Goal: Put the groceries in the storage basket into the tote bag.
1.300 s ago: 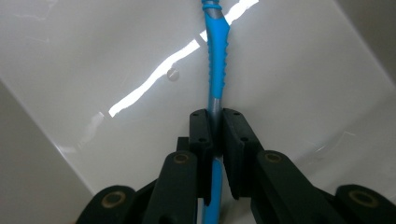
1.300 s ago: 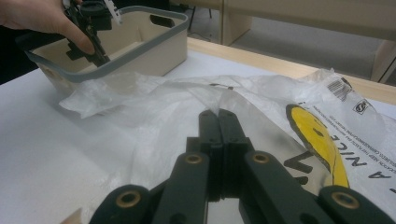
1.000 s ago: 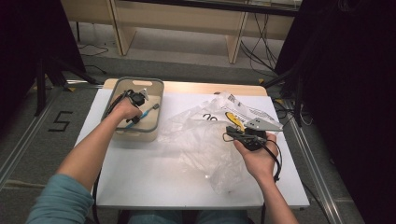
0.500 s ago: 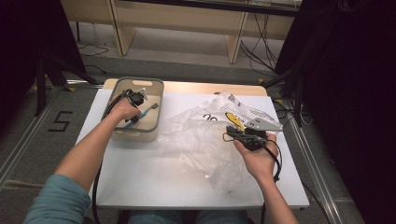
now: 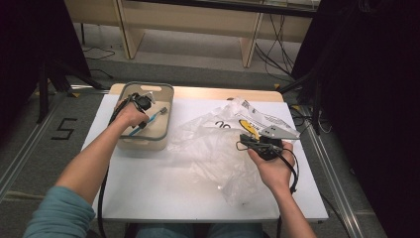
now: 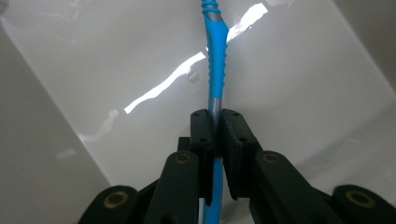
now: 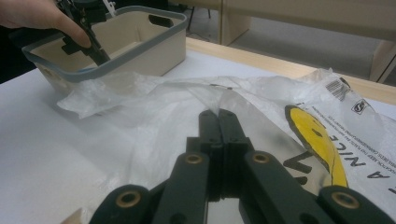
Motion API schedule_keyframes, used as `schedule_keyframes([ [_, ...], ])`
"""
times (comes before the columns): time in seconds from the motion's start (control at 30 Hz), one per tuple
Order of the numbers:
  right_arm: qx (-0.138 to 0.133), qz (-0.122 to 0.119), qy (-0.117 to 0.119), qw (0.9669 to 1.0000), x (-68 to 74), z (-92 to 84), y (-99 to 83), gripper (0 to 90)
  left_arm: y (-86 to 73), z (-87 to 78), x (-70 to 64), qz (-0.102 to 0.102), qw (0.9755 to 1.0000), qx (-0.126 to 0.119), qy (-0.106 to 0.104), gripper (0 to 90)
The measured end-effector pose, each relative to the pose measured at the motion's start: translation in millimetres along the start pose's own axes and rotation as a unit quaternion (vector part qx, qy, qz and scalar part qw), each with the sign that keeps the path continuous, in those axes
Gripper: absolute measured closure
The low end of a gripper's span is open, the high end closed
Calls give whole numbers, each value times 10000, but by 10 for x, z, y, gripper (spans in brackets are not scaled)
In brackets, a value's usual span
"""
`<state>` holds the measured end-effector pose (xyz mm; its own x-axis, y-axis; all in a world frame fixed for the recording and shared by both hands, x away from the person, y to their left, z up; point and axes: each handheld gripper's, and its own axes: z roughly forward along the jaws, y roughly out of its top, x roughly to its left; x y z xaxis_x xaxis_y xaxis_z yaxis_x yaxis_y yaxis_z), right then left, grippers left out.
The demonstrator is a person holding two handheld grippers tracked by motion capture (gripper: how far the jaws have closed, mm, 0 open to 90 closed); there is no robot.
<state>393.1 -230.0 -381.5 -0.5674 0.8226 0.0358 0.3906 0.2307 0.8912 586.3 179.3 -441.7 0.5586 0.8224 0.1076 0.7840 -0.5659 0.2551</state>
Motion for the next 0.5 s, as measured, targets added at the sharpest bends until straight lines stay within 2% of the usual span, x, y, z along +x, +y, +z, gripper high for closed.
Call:
schedule_keyframes([
  [0.5,-17,22,-11,10000,5,-6,2,900,-28,-148,20,-90,9992,-366,88,831],
])
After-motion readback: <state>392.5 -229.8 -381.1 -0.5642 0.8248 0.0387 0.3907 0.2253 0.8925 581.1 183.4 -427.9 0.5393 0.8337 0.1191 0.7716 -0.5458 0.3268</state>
